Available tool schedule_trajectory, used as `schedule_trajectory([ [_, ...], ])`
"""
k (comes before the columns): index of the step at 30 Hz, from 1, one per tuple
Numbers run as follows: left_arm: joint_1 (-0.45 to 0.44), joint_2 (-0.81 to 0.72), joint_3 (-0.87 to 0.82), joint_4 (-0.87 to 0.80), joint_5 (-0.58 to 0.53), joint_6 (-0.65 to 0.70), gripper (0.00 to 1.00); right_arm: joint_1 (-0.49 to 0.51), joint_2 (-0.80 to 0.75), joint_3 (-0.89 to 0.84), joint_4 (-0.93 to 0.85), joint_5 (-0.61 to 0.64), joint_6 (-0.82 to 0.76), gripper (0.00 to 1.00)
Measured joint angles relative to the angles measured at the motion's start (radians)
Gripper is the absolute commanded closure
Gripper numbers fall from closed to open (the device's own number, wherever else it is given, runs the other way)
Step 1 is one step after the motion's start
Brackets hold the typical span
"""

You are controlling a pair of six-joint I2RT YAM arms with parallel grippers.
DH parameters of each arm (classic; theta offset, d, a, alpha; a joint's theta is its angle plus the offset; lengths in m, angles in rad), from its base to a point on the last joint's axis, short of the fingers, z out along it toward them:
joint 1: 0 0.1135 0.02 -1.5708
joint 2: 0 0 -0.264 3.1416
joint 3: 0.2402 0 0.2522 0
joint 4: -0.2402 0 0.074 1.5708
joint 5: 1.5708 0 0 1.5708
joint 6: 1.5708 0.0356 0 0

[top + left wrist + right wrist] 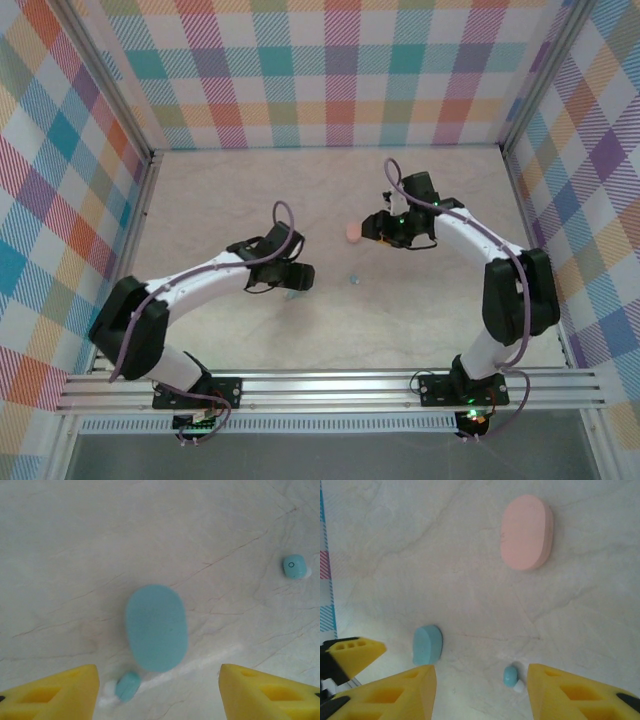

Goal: Insert the wireless bluetooth earbuds into the charging case

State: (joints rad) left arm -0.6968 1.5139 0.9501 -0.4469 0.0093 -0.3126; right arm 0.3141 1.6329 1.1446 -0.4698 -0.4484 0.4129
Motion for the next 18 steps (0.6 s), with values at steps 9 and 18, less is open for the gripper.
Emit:
schedule_trajectory([
  [9,-0.044,0.159,0.076,-0.024,-0.049,0.006,0.36,0.0,-0.017,-0.027,0.058,-0.047,0.033,0.48],
  [18,-0.045,0.237,0.076,-0.019,-0.064,0.024,0.41,0.0,-0.017,-0.029,0.084,-0.079,0.048,0.48],
])
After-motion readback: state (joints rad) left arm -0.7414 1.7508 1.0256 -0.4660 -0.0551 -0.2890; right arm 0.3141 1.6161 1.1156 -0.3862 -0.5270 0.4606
